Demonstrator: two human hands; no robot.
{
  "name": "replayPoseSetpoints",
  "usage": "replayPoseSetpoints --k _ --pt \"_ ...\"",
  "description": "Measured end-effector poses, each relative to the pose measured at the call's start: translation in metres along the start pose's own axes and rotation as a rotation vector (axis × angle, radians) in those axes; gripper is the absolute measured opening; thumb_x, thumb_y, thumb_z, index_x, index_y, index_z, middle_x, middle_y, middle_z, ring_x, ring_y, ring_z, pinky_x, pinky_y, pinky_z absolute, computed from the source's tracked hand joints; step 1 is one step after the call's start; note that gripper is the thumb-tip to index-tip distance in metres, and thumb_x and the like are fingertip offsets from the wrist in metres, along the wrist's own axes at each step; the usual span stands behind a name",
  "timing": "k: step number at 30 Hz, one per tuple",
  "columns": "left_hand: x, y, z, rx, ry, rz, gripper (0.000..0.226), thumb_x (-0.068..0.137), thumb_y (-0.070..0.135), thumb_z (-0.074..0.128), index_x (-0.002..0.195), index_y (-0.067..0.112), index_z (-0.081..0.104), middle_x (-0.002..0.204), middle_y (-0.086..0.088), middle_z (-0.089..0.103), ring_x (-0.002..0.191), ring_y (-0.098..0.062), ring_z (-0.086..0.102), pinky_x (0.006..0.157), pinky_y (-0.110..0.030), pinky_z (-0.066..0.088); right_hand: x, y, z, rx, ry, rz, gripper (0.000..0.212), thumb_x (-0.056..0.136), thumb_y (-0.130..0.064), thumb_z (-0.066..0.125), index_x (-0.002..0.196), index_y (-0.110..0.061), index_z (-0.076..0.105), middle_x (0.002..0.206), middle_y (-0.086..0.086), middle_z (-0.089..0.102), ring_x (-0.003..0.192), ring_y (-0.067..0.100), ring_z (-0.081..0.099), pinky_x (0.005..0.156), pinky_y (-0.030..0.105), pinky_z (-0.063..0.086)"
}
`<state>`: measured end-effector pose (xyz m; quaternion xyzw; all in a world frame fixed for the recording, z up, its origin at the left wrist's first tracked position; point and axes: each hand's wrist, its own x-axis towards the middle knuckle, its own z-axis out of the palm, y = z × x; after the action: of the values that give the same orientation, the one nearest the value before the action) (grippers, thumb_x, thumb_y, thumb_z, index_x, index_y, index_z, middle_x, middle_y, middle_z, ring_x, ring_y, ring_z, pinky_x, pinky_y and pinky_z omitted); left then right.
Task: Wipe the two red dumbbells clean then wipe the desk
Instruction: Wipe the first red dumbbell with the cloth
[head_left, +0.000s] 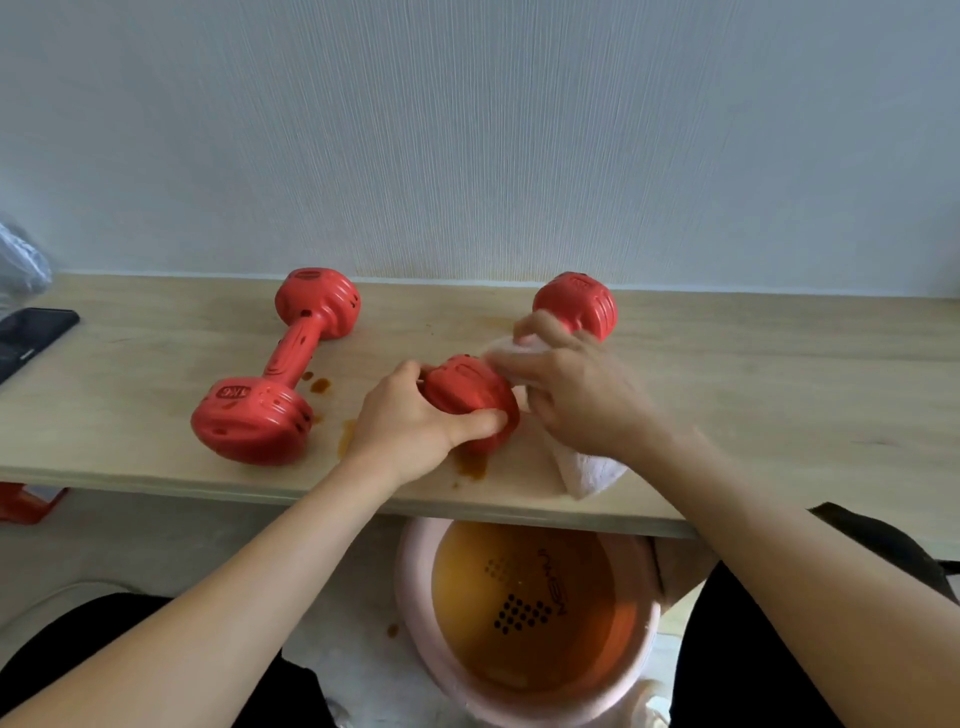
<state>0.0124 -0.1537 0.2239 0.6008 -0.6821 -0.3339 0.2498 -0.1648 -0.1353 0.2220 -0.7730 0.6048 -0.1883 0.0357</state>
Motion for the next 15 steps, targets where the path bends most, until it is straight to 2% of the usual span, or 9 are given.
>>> replayPoseSetpoints --k 2,4,7,10,12,15 --pt "0.0 0.002 -0.001 -0.007 0.006 -0.001 0.059 0.054 0.047 0.084 0.1 0.021 0.056 0.097 0.007 0.061 0.09 -0.014 0.056 0.062 -0.017 0.037 -0.004 -0.002 0.0 0.014 0.002 -0.049 0.048 0.085 -0.013 0.045 0.123 -0.041 0.054 0.129 -0.004 0.041 0.099 0.034 0.05 0.077 0.047 0.048" --pt "0.0 0.003 -0.003 0.007 -0.011 -0.002 0.06 0.055 0.047 0.083 0.102 0.021 0.056 0.1 0.007 0.061 0.09 -0.014 0.056 0.061 -0.017 0.036 0.003 0.009 -0.004 -0.047 0.006 0.052 0.048 0.089 -0.014 0.044 0.124 -0.047 0.052 0.13 -0.009 0.039 0.105 0.03 0.047 0.074 0.042 0.048" --pt "-0.001 0.004 -0.004 0.018 -0.048 -0.01 0.062 0.056 0.047 0.082 0.105 0.022 0.056 0.104 0.006 0.061 0.092 -0.014 0.056 0.061 -0.017 0.036 0.013 0.024 -0.01 -0.096 0.053 0.212 0.042 0.094 -0.016 0.043 0.122 -0.047 0.051 0.128 -0.012 0.039 0.112 0.029 0.044 0.074 0.039 0.046" --pt "0.0 0.004 -0.004 0.036 -0.065 -0.021 0.066 0.056 0.05 0.081 0.109 0.021 0.054 0.109 0.005 0.06 0.095 -0.015 0.057 0.062 -0.019 0.038 0.014 0.026 -0.007 -0.116 0.051 0.23 0.042 0.095 -0.017 0.042 0.124 -0.046 0.049 0.128 -0.011 0.039 0.11 0.029 0.044 0.069 0.035 0.039" --pt "-0.003 0.005 -0.002 0.129 -0.037 0.005 0.073 0.058 0.056 0.077 0.115 0.019 0.05 0.114 0.003 0.056 0.099 -0.017 0.055 0.066 -0.024 0.04 0.014 0.026 -0.004 -0.115 0.055 0.224 0.043 0.095 -0.016 0.043 0.125 -0.046 0.049 0.128 -0.011 0.039 0.11 0.03 0.043 0.069 0.034 0.038" --pt "-0.013 0.006 0.005 0.357 0.103 0.155 0.089 0.059 0.062 0.072 0.128 0.018 0.038 0.124 0.0 0.041 0.11 -0.019 0.046 0.077 -0.028 0.039 0.015 0.029 -0.005 -0.068 0.05 0.223 0.045 0.094 -0.016 0.043 0.126 -0.046 0.049 0.131 -0.01 0.037 0.112 0.03 0.043 0.073 0.034 0.038"
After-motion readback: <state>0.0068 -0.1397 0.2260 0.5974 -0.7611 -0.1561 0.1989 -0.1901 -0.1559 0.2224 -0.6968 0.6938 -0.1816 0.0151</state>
